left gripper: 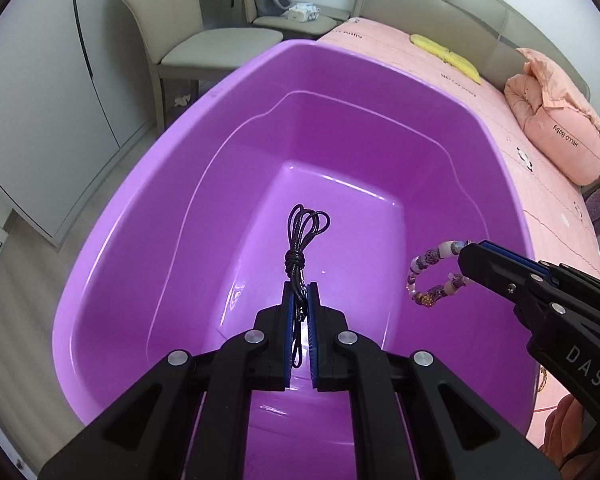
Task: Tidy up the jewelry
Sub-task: 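Lift the necklace and bracelet and carry both tools over the purple tub, then open the left tool dropping the necklace while the right tool releases the bracelet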
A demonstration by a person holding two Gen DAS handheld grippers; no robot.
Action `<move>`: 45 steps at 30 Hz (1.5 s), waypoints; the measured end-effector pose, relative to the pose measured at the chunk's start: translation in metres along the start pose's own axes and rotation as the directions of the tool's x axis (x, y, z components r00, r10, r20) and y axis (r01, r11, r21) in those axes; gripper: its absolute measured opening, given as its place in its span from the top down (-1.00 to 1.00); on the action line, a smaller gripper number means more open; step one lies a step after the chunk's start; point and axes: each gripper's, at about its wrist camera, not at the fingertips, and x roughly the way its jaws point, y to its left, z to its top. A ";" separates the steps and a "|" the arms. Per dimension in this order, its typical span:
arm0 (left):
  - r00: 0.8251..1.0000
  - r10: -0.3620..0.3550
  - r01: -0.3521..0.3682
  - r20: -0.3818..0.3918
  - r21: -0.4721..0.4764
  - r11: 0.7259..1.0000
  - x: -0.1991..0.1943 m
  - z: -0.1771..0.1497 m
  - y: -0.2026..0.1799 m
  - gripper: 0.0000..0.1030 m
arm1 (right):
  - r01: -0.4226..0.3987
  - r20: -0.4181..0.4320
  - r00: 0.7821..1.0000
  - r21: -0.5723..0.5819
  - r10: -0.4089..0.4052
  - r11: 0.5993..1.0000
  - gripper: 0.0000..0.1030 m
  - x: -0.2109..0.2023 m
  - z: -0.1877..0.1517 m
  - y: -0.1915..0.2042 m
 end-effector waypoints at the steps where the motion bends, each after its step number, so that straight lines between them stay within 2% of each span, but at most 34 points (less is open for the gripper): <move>1: 1.000 0.002 -0.002 -0.009 -0.001 1.000 0.001 0.001 0.001 0.87 | 0.003 -0.006 1.000 -0.002 -0.003 1.000 0.70 0.003 -0.001 -0.001; 12: 0.998 0.036 -0.036 -0.049 -0.005 0.999 0.013 0.000 0.001 0.83 | 0.038 -0.037 0.999 -0.003 -0.038 0.999 0.70 0.015 -0.001 -0.008; 14: 0.998 0.043 -0.044 -0.049 -0.009 0.999 0.012 -0.001 0.002 0.72 | 0.046 -0.034 0.998 -0.009 -0.047 0.999 0.69 0.015 -0.001 -0.008; 15: 0.998 0.049 -0.050 -0.043 -0.011 0.999 0.010 -0.001 0.002 0.43 | 0.048 -0.032 0.998 -0.007 -0.048 0.999 0.64 0.014 -0.001 -0.009; 16: 0.998 0.060 -0.060 -0.028 -0.010 0.998 0.007 -0.001 0.002 -0.01 | 0.049 -0.027 0.998 -0.002 -0.049 0.999 0.60 0.012 0.000 -0.012; 17: 0.997 0.078 -0.078 -0.002 -0.006 0.997 0.002 0.000 0.001 -0.18 | 0.052 -0.018 0.998 0.000 -0.052 0.999 0.51 0.009 0.000 -0.013; 18: 0.995 0.093 -0.093 0.022 -0.001 0.996 -0.003 0.000 0.000 -0.26 | 0.059 -0.011 0.998 -0.001 -0.059 0.998 0.45 0.007 0.000 -0.014; 24: 0.993 0.116 -0.115 0.032 -0.037 0.993 -0.011 0.002 0.007 -0.32 | 0.057 -0.001 0.998 0.013 -0.057 0.998 0.45 0.002 -0.003 -0.019; 42: 0.991 0.127 -0.125 0.042 -0.027 0.992 -0.032 -0.008 -0.001 -0.33 | 0.064 0.040 0.997 0.019 -0.065 0.998 0.37 -0.027 -0.015 -0.021; 45: 0.989 0.136 -0.135 0.048 -0.032 0.990 -0.037 -0.010 -0.003 -0.44 | 0.053 0.047 0.997 0.016 -0.054 0.998 0.31 -0.033 -0.019 -0.021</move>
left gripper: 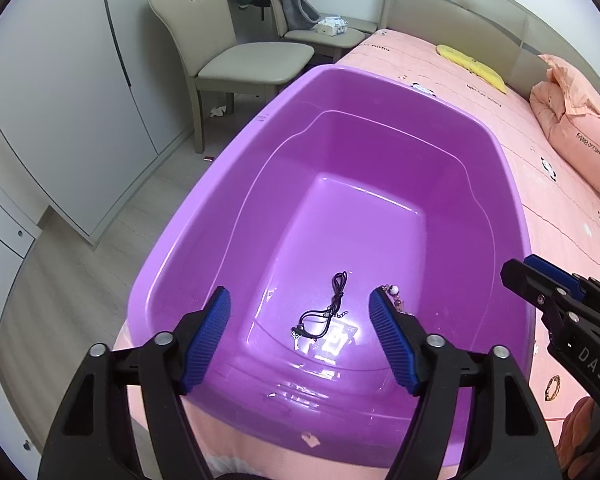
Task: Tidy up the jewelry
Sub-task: 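Open the left tool dropping the necklace while the right tool releases the bracelet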
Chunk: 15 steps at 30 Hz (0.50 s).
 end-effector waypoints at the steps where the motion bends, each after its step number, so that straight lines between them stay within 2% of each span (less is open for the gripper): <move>1: 1.000 -0.001 0.001 0.004 -0.001 1.000 -0.002 -0.001 -0.001 -0.49 | 0.008 0.005 1.000 -0.003 -0.008 1.000 0.25 -0.003 -0.002 0.000; 2: 1.000 -0.001 0.001 0.007 0.000 1.000 -0.004 -0.001 -0.001 -0.50 | 0.015 0.009 1.000 -0.005 -0.015 1.000 0.12 -0.005 -0.003 0.000; 10: 1.000 0.009 -0.009 0.023 0.008 1.000 -0.020 -0.012 -0.006 -0.61 | 0.008 0.022 1.000 0.004 -0.008 1.000 0.09 -0.023 -0.017 -0.008; 15: 0.999 0.012 -0.012 0.031 0.011 1.000 -0.032 -0.022 -0.012 -0.65 | 0.008 0.035 0.999 0.016 -0.008 1.000 -0.04 -0.036 -0.026 -0.014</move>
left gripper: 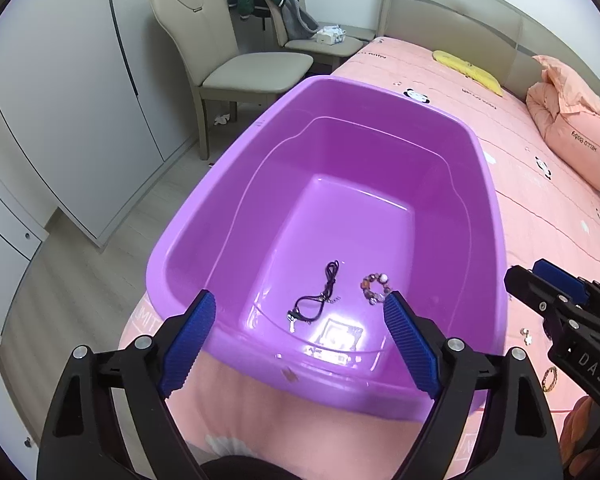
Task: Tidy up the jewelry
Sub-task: 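Open the left tool dropping the necklace while the right tool releases the bracelet, then move both open tools back over the remaining jewelry on the bed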
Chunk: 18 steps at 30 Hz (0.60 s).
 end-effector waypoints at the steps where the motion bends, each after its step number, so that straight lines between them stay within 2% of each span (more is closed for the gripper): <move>1: 1.000 0.000 0.000 0.002 0.001 1.000 -0.003 -0.002 -0.002 -0.66 | 0.000 0.003 1.000 0.001 0.000 1.000 -0.06 -0.003 -0.003 -0.002; 5: 1.000 -0.001 0.000 0.018 0.010 1.000 -0.014 -0.011 -0.010 -0.71 | 0.003 0.009 1.000 0.011 -0.003 1.000 -0.07 -0.015 -0.012 -0.008; 8: 1.000 -0.002 0.001 0.029 0.021 1.000 -0.023 -0.017 -0.017 -0.78 | 0.002 0.014 1.000 0.029 -0.003 1.000 -0.19 -0.025 -0.024 -0.017; 12: 0.999 -0.004 0.002 0.052 0.044 0.999 -0.038 -0.029 -0.030 -0.85 | 0.017 0.020 1.000 0.059 -0.018 0.998 -0.25 -0.036 -0.041 -0.030; 18: 0.998 -0.030 0.026 0.056 0.075 0.997 -0.049 -0.052 -0.053 -0.87 | 0.043 -0.001 0.999 0.123 -0.043 0.991 -0.30 -0.049 -0.085 -0.060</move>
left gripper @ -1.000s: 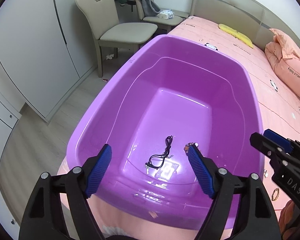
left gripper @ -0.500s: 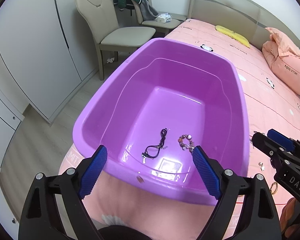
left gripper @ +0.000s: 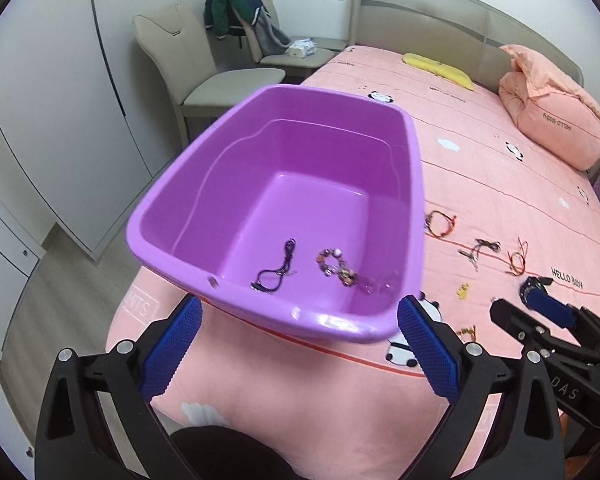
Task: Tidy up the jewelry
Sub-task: 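Move both open tools back over the remaining jewelry on the bed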
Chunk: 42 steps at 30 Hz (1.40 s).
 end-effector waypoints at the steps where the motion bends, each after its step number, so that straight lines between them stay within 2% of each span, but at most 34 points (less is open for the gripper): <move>1: 1.000 -0.005 0.005 -0.004 0.007 1.000 -0.001 -0.003 -0.005 -0.87 | 0.007 -0.005 1.000 0.005 -0.007 1.000 -0.30 -0.001 -0.005 -0.005; 8: 0.999 -0.045 0.046 -0.016 0.075 0.996 -0.005 -0.030 -0.045 -0.87 | 0.081 -0.007 0.997 0.043 -0.080 0.996 -0.30 -0.019 -0.055 -0.050; 13: 0.995 -0.096 0.100 -0.040 0.105 0.989 0.001 -0.052 -0.081 -0.87 | 0.120 0.002 0.993 0.080 -0.120 0.990 -0.30 -0.035 -0.082 -0.086; 18: 0.989 -0.129 0.139 -0.068 0.163 0.977 0.010 -0.073 -0.119 -0.88 | 0.156 -0.003 0.988 0.125 -0.157 0.980 -0.30 -0.048 -0.105 -0.123; 24: 0.977 -0.169 0.191 -0.128 0.181 0.965 0.026 -0.091 -0.154 -0.87 | 0.200 -0.023 0.980 0.173 -0.199 0.964 -0.30 -0.055 -0.126 -0.161; 32: 0.976 -0.163 0.189 -0.147 0.188 0.964 0.047 -0.103 -0.176 -0.87 | 0.233 -0.057 0.973 0.248 -0.226 0.940 -0.30 -0.044 -0.148 -0.209; 42: 0.970 -0.121 0.153 -0.210 0.148 0.977 0.103 -0.111 -0.179 -0.87 | 0.242 -0.096 0.970 0.276 -0.224 0.930 -0.30 -0.002 -0.149 -0.240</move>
